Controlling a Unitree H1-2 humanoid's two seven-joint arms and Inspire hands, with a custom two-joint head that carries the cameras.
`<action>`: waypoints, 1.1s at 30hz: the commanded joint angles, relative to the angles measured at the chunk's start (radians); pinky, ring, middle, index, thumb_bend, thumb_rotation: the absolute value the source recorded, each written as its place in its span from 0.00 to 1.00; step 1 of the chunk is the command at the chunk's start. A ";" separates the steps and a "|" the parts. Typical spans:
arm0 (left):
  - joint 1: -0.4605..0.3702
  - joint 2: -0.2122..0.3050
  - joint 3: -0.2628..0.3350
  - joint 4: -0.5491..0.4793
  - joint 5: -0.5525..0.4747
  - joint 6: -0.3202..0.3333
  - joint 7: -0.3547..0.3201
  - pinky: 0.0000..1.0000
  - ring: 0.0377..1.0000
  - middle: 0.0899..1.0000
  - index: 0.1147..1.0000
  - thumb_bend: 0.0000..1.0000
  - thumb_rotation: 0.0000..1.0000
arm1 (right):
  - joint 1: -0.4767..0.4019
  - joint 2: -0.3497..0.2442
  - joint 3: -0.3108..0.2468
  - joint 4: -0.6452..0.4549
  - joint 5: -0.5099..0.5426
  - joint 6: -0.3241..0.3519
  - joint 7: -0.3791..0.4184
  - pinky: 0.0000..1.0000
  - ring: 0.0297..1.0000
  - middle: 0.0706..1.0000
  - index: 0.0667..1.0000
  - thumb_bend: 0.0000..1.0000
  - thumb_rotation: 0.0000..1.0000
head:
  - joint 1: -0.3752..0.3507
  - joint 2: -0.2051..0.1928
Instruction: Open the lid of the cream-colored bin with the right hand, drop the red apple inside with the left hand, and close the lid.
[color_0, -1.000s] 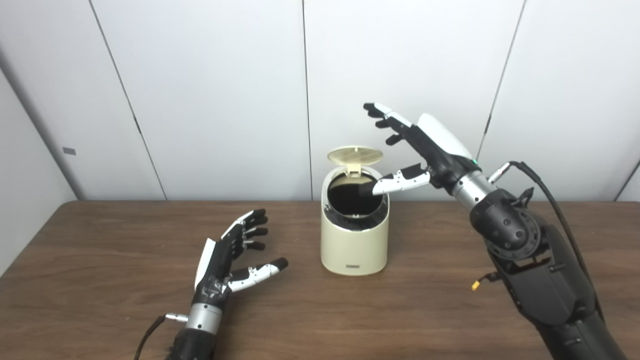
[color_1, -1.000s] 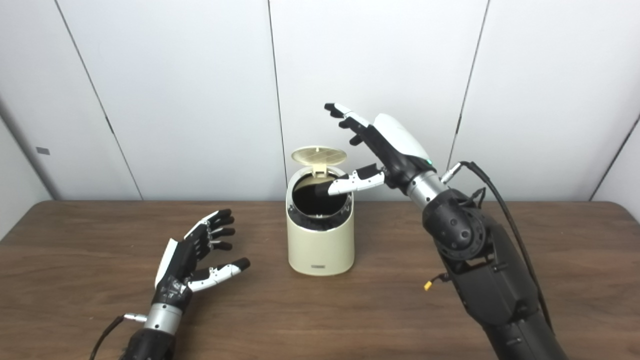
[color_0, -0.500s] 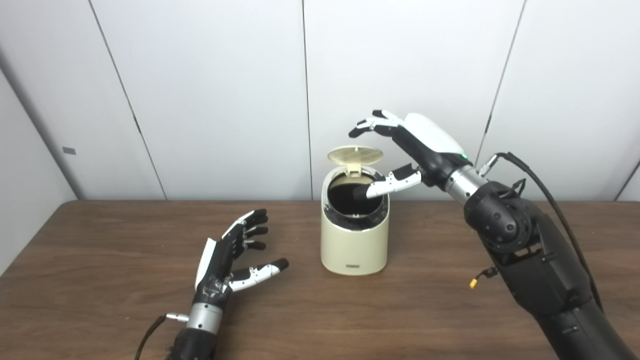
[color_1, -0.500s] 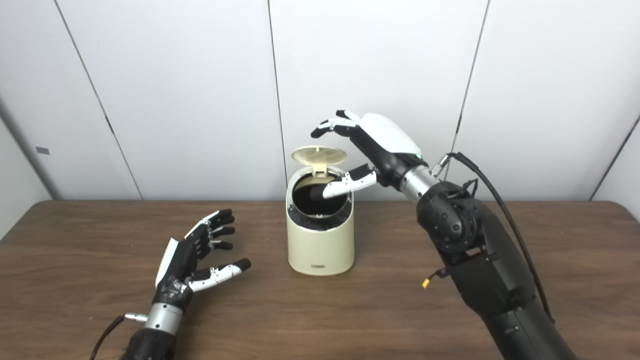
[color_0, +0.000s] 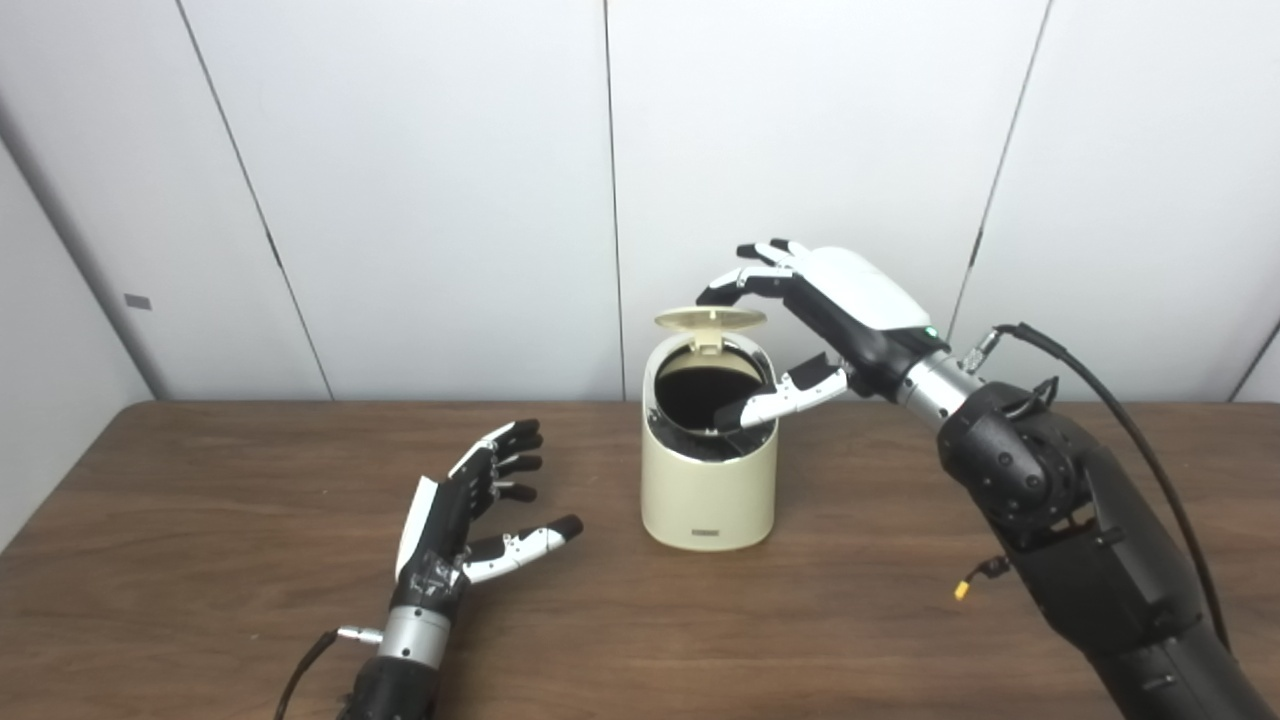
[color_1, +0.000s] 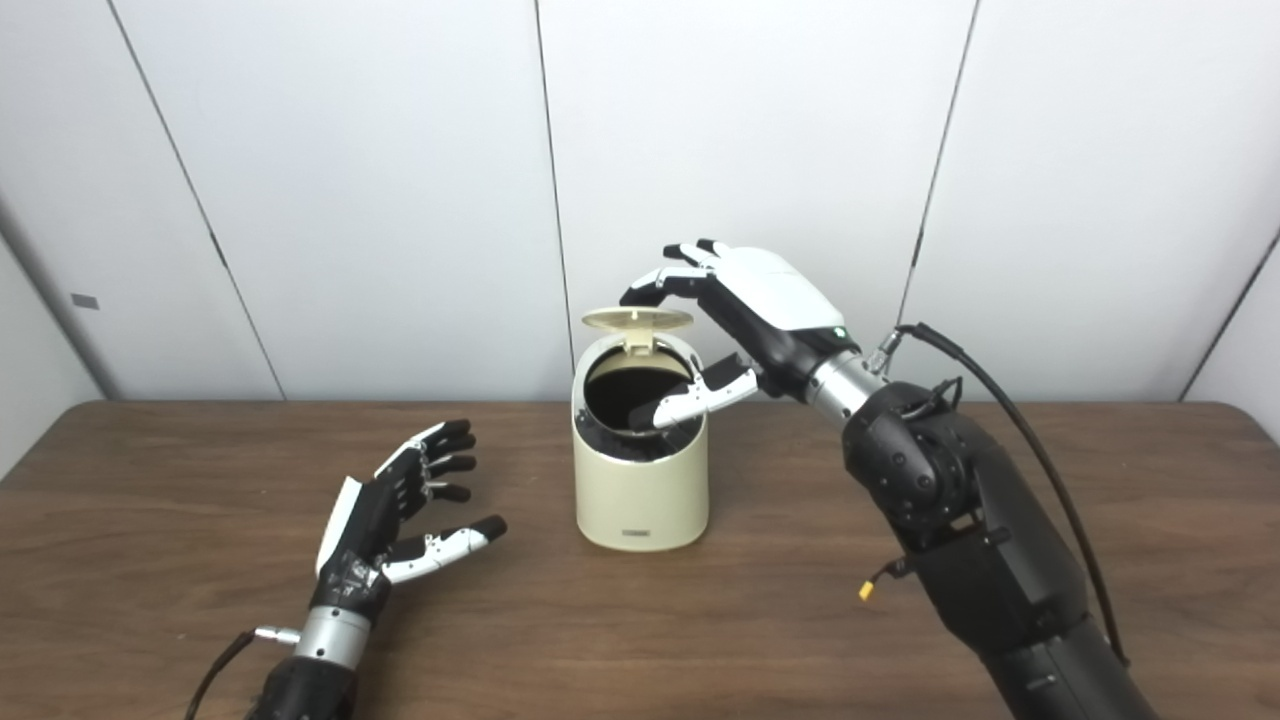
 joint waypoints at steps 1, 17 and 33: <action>-0.013 -0.008 0.002 -0.011 -0.001 -0.010 0.007 0.66 0.76 0.80 0.82 0.81 0.15 | -0.028 -0.011 -0.006 -0.037 -0.002 -0.024 -0.008 1.00 0.92 0.70 0.70 0.90 0.48 | 0.001 0.001; -0.009 -0.013 0.007 -0.029 0.008 0.006 0.011 0.65 0.76 0.80 0.83 0.81 0.17 | 0.032 -0.013 0.010 -0.068 -0.001 -0.072 0.020 1.00 0.90 0.69 0.71 0.88 0.42 | 0.010 0.018; -0.010 -0.016 0.015 -0.038 0.005 0.012 0.011 0.66 0.76 0.79 0.84 0.81 0.17 | 0.072 -0.006 0.020 -0.115 0.001 -0.057 0.065 1.00 0.92 0.72 0.73 0.87 0.42 | 0.012 0.030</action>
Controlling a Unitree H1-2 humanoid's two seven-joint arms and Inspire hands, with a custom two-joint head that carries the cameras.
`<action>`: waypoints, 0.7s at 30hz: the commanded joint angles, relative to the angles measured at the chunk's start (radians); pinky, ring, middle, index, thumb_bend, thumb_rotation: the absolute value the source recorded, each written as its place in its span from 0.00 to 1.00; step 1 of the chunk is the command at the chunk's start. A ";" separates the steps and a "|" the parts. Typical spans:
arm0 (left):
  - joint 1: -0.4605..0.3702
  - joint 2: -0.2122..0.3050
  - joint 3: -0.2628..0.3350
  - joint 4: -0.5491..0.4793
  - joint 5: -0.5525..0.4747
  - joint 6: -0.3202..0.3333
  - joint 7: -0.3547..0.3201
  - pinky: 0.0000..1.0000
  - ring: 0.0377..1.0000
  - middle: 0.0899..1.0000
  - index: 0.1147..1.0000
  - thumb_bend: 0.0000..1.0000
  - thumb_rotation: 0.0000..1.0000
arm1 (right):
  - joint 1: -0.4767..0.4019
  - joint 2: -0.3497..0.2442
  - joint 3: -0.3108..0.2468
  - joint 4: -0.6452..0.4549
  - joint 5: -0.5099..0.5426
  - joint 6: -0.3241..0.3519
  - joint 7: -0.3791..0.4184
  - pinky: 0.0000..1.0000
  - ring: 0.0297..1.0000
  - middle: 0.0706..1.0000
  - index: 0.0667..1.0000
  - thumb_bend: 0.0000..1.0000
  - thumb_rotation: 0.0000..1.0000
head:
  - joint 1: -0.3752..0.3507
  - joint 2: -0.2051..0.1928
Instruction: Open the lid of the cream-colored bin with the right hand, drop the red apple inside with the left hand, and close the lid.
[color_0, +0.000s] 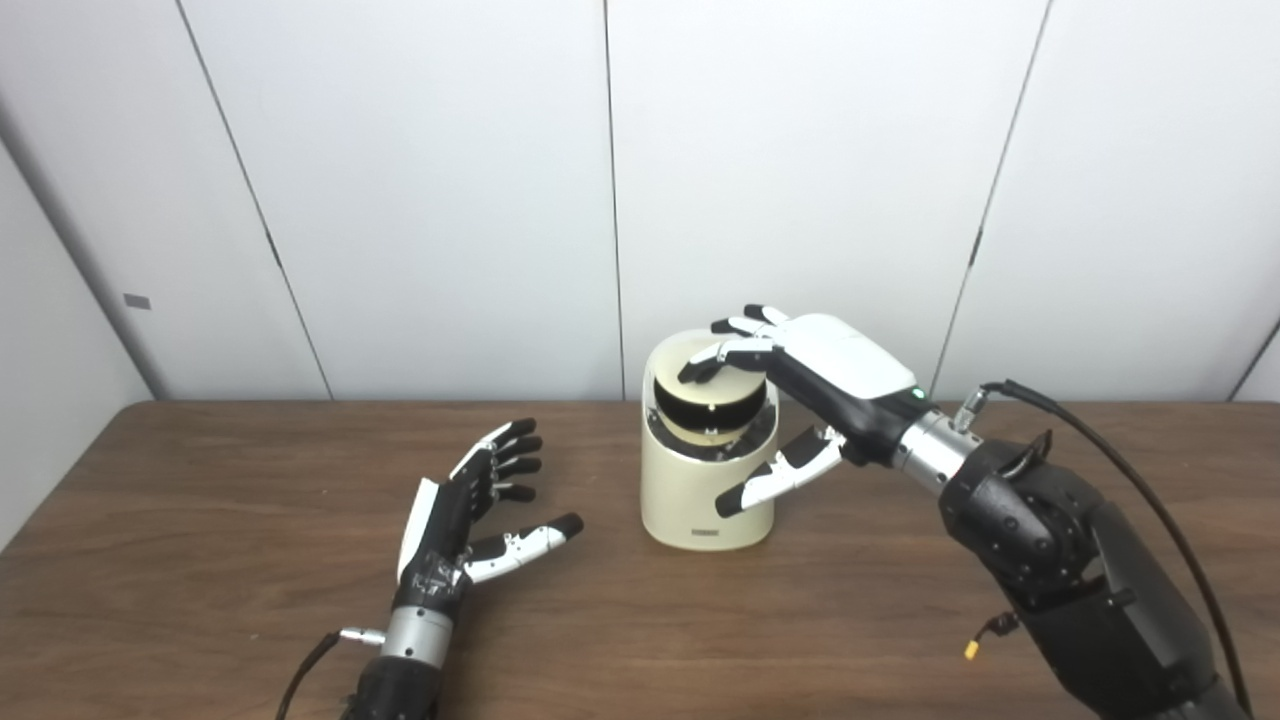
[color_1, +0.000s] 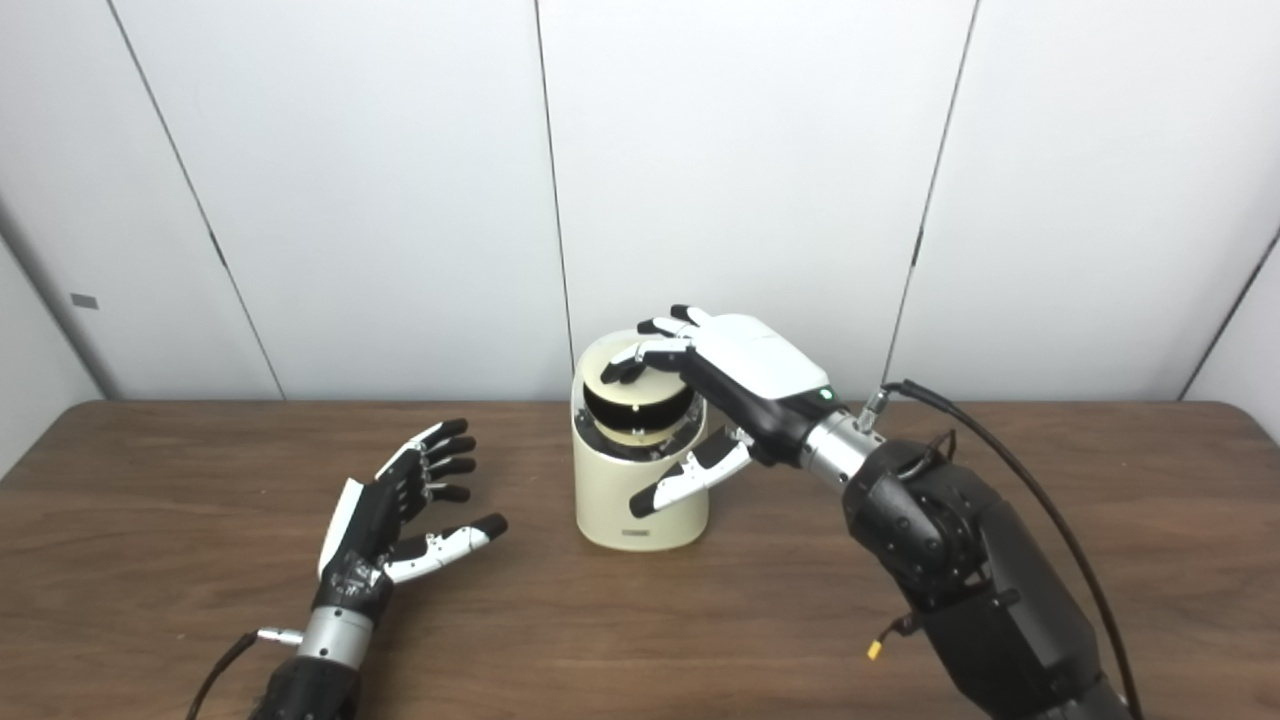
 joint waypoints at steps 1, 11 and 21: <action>-0.011 -0.002 0.004 -0.030 -0.004 -0.020 0.008 0.66 0.76 0.79 0.84 0.81 0.17 | -0.024 -0.001 -0.009 -0.037 0.010 -0.008 -0.003 1.00 0.92 0.72 0.73 0.87 0.42 | 0.001 0.001; -0.008 0.000 0.004 -0.038 -0.002 -0.017 0.006 0.67 0.76 0.79 0.83 0.81 0.17 | -0.004 0.002 -0.009 -0.054 -0.004 0.014 0.012 1.00 0.92 0.73 0.73 0.88 0.41 | 0.001 0.009; -0.002 0.004 0.006 -0.048 0.001 -0.013 0.006 0.65 0.75 0.79 0.83 0.82 0.18 | 0.005 -0.003 -0.014 -0.044 -0.014 0.015 0.001 1.00 0.91 0.72 0.74 0.87 0.42 | -0.003 0.019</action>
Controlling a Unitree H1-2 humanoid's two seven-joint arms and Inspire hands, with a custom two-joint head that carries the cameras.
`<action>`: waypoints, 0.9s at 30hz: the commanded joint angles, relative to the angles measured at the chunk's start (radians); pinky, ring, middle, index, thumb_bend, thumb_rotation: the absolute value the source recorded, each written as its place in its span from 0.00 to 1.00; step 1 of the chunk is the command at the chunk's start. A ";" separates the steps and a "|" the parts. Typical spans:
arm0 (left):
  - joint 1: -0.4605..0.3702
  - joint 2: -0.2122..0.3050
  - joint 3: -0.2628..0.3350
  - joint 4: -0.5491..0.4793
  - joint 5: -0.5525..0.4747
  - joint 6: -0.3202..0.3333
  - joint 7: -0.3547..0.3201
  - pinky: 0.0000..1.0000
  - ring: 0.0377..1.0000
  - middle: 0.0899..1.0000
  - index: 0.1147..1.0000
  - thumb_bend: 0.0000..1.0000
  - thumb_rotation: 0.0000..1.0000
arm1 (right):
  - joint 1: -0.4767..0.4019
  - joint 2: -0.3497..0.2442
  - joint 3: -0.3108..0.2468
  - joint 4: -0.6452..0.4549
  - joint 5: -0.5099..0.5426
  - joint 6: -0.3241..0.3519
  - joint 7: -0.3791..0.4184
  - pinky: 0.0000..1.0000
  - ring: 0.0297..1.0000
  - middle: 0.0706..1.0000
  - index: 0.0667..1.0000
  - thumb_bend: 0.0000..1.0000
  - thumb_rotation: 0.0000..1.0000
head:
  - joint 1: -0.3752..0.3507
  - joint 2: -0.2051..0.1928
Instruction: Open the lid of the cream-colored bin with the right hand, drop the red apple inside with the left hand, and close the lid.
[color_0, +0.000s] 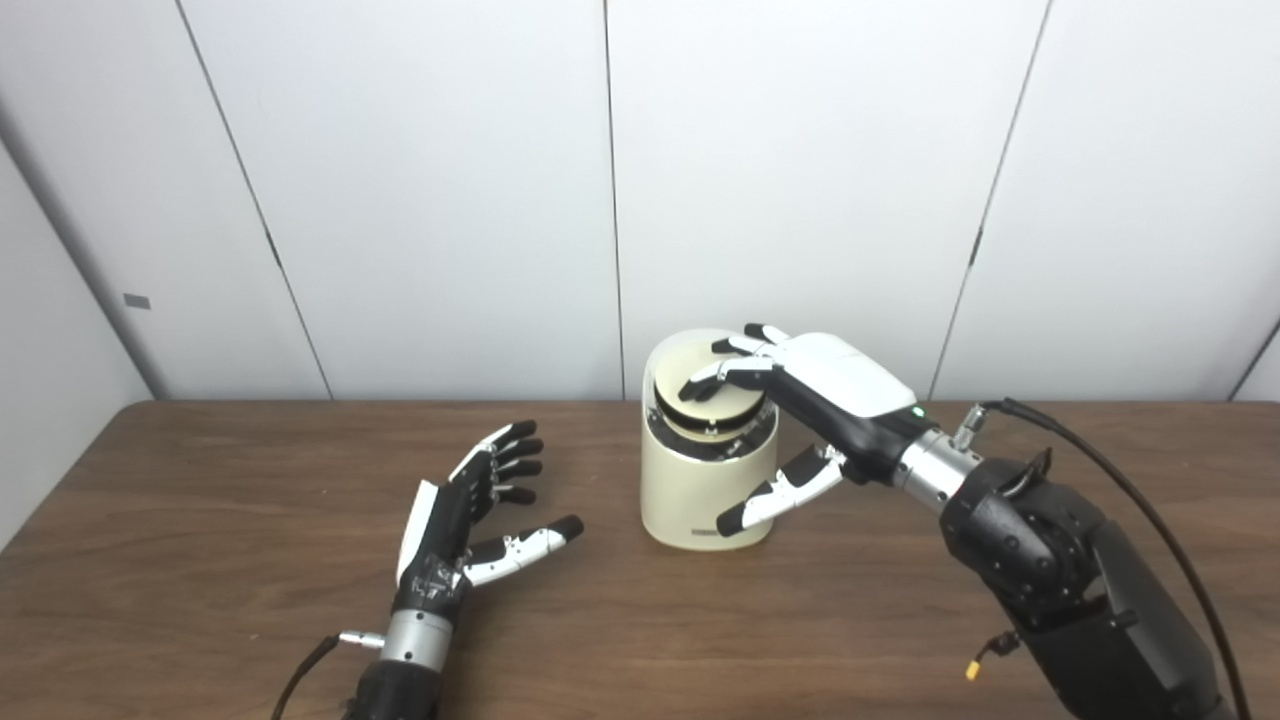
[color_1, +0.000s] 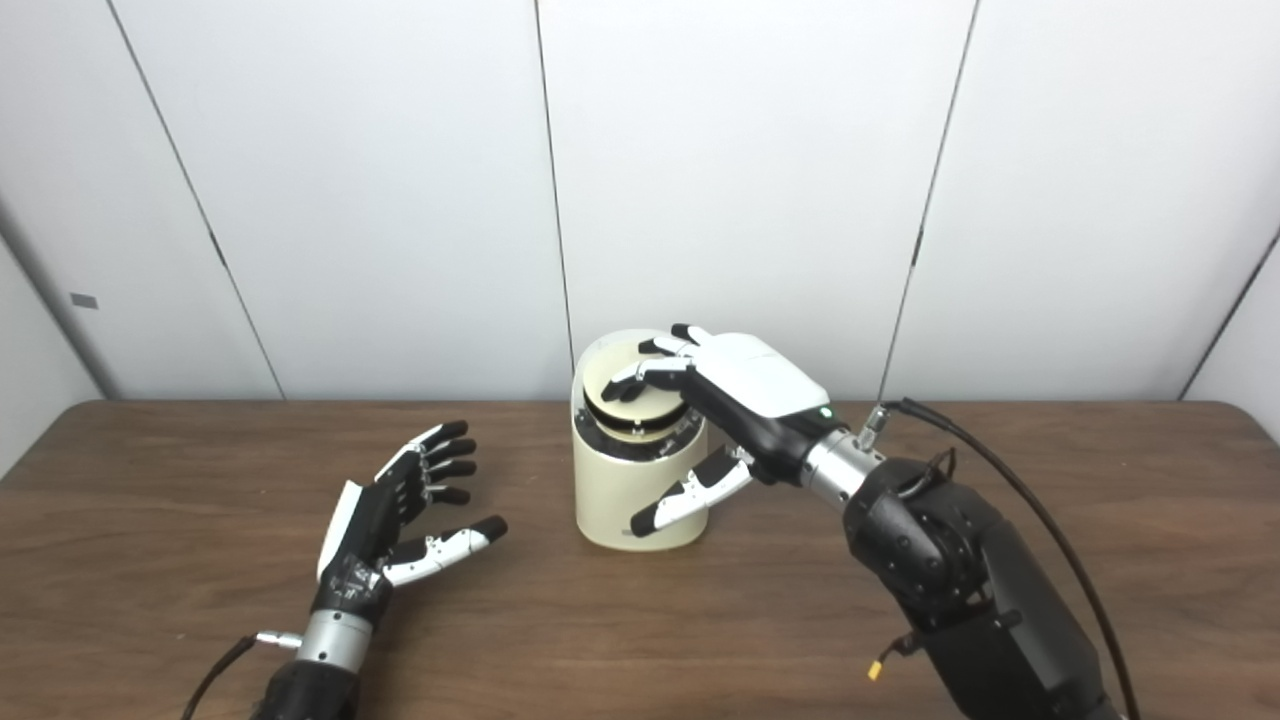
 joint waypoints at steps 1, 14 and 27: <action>-0.015 0.005 0.006 -0.029 -0.004 -0.014 0.005 0.65 0.75 0.79 0.83 0.82 0.18 | -0.025 -0.007 -0.016 -0.016 0.000 -0.003 -0.014 1.00 0.91 0.72 0.74 0.87 0.42 | 0.001 0.000; -0.007 0.008 0.004 -0.044 -0.003 -0.001 -0.001 0.64 0.75 0.79 0.83 0.82 0.18 | -0.012 -0.017 -0.030 -0.004 0.006 -0.012 -0.019 1.00 0.91 0.71 0.74 0.87 0.39 | 0.001 0.013; -0.004 0.004 0.004 -0.062 -0.004 0.010 -0.002 0.63 0.74 0.78 0.83 0.81 0.17 | -0.001 -0.022 -0.018 0.008 0.006 -0.027 -0.015 1.00 0.90 0.71 0.73 0.88 0.37 | 0.007 0.029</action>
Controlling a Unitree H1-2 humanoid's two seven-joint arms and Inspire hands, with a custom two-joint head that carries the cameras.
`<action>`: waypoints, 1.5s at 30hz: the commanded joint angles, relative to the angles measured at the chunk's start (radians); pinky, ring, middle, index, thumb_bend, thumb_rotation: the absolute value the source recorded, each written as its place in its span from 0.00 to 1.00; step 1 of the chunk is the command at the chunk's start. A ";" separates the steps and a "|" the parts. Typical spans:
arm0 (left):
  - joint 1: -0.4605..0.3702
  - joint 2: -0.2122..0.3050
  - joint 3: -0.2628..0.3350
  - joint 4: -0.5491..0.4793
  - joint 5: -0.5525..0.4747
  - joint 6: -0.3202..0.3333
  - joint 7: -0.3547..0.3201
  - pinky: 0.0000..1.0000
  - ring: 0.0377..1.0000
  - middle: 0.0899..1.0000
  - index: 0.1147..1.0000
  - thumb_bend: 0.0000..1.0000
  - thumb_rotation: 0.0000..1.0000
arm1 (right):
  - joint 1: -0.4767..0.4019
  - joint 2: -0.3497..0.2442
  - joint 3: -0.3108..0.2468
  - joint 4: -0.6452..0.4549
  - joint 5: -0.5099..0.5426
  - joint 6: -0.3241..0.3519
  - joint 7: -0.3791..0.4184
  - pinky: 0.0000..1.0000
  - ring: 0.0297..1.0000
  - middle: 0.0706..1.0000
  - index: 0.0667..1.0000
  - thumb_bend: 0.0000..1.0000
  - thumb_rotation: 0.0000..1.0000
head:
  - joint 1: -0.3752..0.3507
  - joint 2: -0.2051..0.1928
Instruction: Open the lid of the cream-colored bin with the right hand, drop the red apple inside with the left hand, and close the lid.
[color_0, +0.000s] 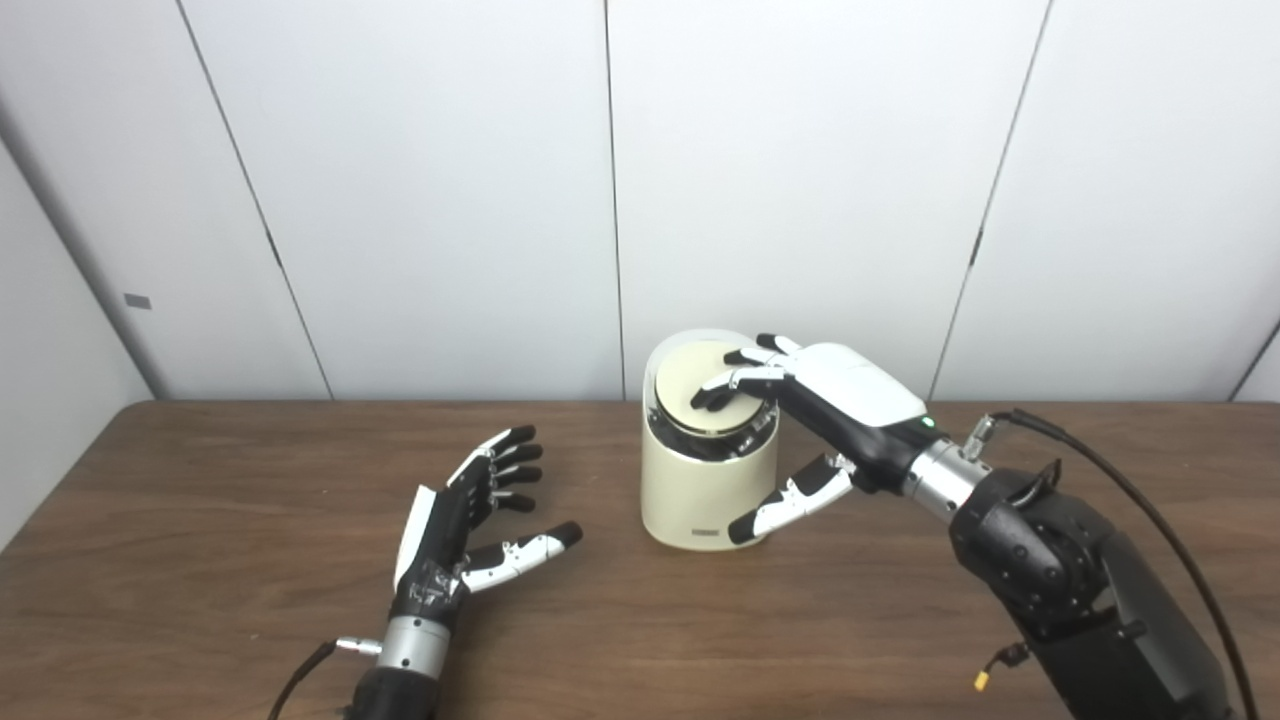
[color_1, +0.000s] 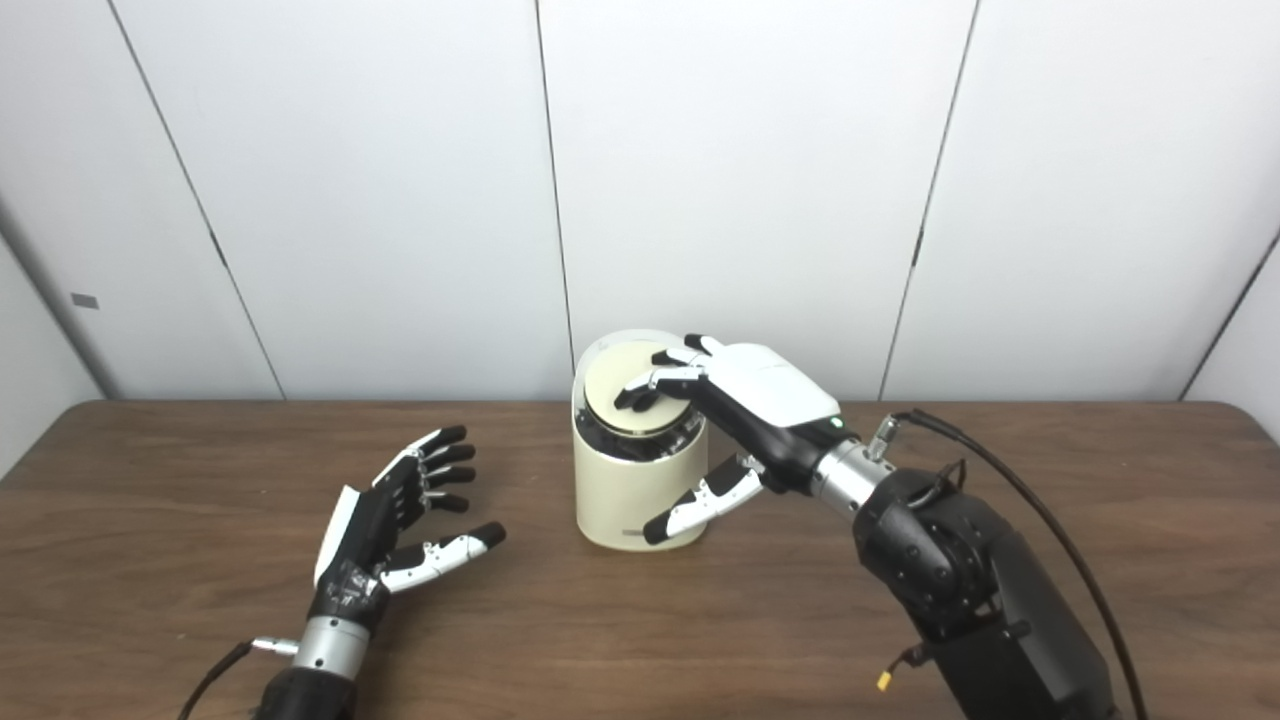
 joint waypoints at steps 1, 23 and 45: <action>-0.017 0.003 0.004 -0.044 -0.002 -0.001 0.004 0.64 0.74 0.78 0.83 0.81 0.17 | -0.023 -0.014 -0.008 0.000 0.005 -0.023 -0.015 1.00 0.90 0.70 0.73 0.89 0.36 | 0.001 0.003; -0.015 -0.001 0.006 -0.079 -0.003 0.028 0.007 0.64 0.74 0.78 0.83 0.82 0.18 | -0.045 -0.061 0.076 -0.059 -0.142 0.027 0.111 0.94 0.87 0.70 0.72 0.93 0.37 | 0.007 0.024; -0.013 0.000 0.006 -0.081 -0.003 0.031 0.005 0.65 0.74 0.78 0.83 0.83 0.19 | 0.057 0.089 -0.113 -0.130 -0.037 0.048 -0.136 0.83 0.92 0.82 0.85 0.82 0.33 | 0.006 0.021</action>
